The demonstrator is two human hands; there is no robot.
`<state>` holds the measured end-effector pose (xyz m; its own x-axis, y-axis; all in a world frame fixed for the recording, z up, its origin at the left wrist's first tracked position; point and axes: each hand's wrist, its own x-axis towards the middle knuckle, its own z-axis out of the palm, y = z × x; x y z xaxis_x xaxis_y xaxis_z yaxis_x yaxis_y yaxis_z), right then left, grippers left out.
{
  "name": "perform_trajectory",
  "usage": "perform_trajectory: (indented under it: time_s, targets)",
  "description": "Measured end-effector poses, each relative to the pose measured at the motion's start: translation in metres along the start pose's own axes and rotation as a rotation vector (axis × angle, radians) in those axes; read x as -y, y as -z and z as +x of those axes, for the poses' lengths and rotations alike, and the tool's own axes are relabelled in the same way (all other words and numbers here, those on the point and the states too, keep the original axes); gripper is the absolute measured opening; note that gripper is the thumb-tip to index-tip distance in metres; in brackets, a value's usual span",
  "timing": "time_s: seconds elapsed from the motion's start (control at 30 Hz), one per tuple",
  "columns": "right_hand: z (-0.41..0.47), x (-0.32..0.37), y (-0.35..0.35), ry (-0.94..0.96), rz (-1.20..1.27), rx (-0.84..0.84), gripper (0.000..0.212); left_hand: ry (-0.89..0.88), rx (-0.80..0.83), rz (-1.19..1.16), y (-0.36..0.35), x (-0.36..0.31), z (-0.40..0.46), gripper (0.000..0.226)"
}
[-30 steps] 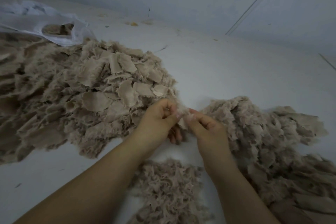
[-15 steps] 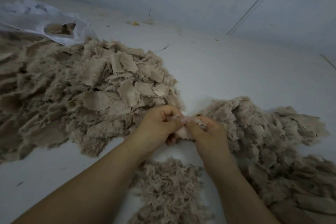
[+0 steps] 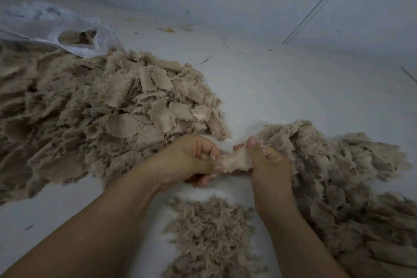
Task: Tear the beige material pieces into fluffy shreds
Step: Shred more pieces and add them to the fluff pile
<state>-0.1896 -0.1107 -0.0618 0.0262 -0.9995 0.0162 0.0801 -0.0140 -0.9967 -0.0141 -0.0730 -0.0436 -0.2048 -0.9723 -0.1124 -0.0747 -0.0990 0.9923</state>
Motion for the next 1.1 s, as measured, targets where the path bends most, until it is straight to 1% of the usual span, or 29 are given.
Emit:
perform_trajectory:
  time_s: [0.07, 0.13, 0.17, 0.2, 0.23, 0.27, 0.33, 0.37, 0.47, 0.5, 0.57, 0.6, 0.67, 0.7, 0.73, 0.77, 0.83, 0.87, 0.9, 0.93, 0.97, 1.03, 1.07, 1.1]
  targets:
    - [-0.001, 0.003, 0.002, 0.001, 0.004, -0.03, 0.056, 0.035, 0.155, 0.063, 0.008, -0.001, -0.005, 0.019]
    - [-0.001, 0.003, 0.003, 0.008, 0.005, -0.041, 0.065, 0.067, 0.295, 0.085, 0.013, -0.004, -0.009, 0.01]
    - [-0.001, 0.003, 0.002, 0.024, -0.004, -0.037, 0.065, 0.069, 0.331, 0.088, 0.014, -0.007, -0.01, 0.004]
    - [-0.001, 0.004, 0.002, 0.037, -0.014, -0.025, 0.063, 0.061, 0.322, 0.104, 0.014, -0.008, -0.01, 0.014]
    - [-0.001, 0.003, 0.001, 0.042, -0.019, -0.005, 0.059, 0.06, 0.259, 0.135, 0.011, -0.009, -0.008, 0.026]
    - [-0.001, 0.003, 0.001, 0.043, -0.024, 0.019, 0.053, 0.052, 0.152, 0.161, 0.007, -0.008, -0.005, 0.036]
    - [-0.002, 0.003, 0.001, 0.039, -0.047, 0.075, 0.04, 0.001, -0.082, 0.144, -0.004, -0.006, 0.0, 0.039]
    - [-0.002, 0.003, 0.001, 0.037, -0.059, 0.097, 0.039, -0.03, -0.142, 0.126, -0.009, -0.005, 0.002, 0.037]
    - [-0.002, 0.003, -0.001, 0.06, -0.048, 0.105, 0.052, -0.075, -0.172, 0.168, -0.019, -0.003, 0.005, 0.018]
    - [-0.002, 0.003, -0.002, 0.06, -0.041, 0.103, 0.055, -0.059, -0.177, 0.194, -0.019, -0.002, 0.006, 0.017]
    - [0.0, 0.001, -0.003, 0.033, -0.014, 0.106, 0.051, -0.027, -0.158, 0.187, -0.018, -0.002, 0.006, 0.022]
    - [0.001, 0.0, -0.002, 0.014, -0.003, 0.103, 0.05, -0.016, -0.12, 0.164, -0.016, -0.003, 0.004, 0.024]
    - [0.001, 0.0, -0.002, -0.006, -0.005, 0.083, 0.051, 0.011, 0.013, 0.109, -0.011, -0.005, 0.001, 0.025]
    - [0.001, 0.001, -0.002, -0.006, -0.006, 0.065, 0.053, 0.004, 0.056, 0.067, -0.009, -0.006, 0.0, 0.023]
    - [0.001, 0.001, -0.002, -0.003, -0.006, 0.034, 0.054, -0.035, 0.043, -0.013, -0.008, -0.008, 0.0, 0.02]
    - [0.001, 0.001, -0.001, -0.001, -0.008, -0.008, 0.055, -0.103, -0.031, -0.141, -0.008, -0.011, 0.002, 0.016]
    - [0.003, -0.001, 0.001, -0.005, -0.028, -0.086, 0.057, -0.276, -0.26, -0.44, -0.005, -0.018, 0.009, 0.01]
    - [0.003, -0.002, 0.0, -0.012, -0.032, -0.109, 0.057, -0.332, -0.337, -0.551, -0.004, -0.019, 0.014, 0.015]
    - [0.003, -0.002, 0.0, -0.019, -0.026, -0.126, 0.057, -0.338, -0.38, -0.601, -0.004, -0.018, 0.019, 0.027]
    - [0.003, -0.003, -0.001, -0.022, -0.007, -0.14, 0.057, -0.296, -0.405, -0.56, -0.008, -0.015, 0.023, 0.036]
    - [0.003, -0.004, -0.001, -0.019, 0.032, -0.147, 0.058, -0.226, -0.423, -0.406, -0.013, -0.011, 0.027, 0.038]
    - [0.003, -0.004, -0.002, -0.005, 0.146, -0.148, 0.059, -0.082, -0.392, 0.086, -0.028, -0.001, 0.034, 0.031]
    - [0.004, -0.003, -0.001, -0.002, 0.188, -0.146, 0.059, -0.036, -0.36, 0.327, -0.034, 0.003, 0.038, 0.03]
    - [0.005, -0.003, -0.001, -0.004, 0.223, -0.141, 0.057, -0.045, -0.327, 0.546, -0.038, 0.006, 0.043, 0.032]
